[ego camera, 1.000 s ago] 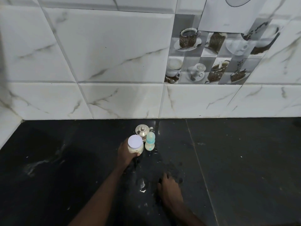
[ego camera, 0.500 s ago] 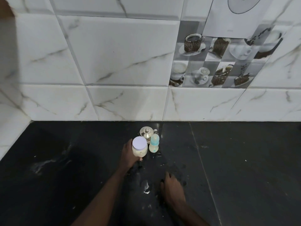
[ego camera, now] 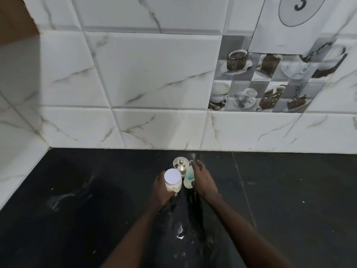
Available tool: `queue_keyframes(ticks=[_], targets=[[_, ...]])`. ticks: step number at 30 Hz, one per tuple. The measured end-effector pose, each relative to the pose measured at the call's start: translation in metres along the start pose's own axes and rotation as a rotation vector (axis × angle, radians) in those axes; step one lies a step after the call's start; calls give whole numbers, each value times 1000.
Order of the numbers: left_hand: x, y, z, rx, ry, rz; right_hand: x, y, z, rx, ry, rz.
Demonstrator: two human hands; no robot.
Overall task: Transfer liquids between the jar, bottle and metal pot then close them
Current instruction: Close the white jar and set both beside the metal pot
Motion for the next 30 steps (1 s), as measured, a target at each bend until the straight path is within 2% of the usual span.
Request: queue_keyframes(ticks=[5,30], targets=[[-3,-2,-3,-11,25,-36,-26,-6,11,43,46,93],[-22,-8,-2,1,22,-55,-27,-12,6,76,-2,63]])
Point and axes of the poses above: each hand's wrist, its own x-axis away from the middle knuckle, its own y-axis out of the back of the hand, z = x × y, the point moved 9 cm from there along -x, towards the middle knuckle, and after that the axes turned 5 degrees about -y, right-handed, at the moved point
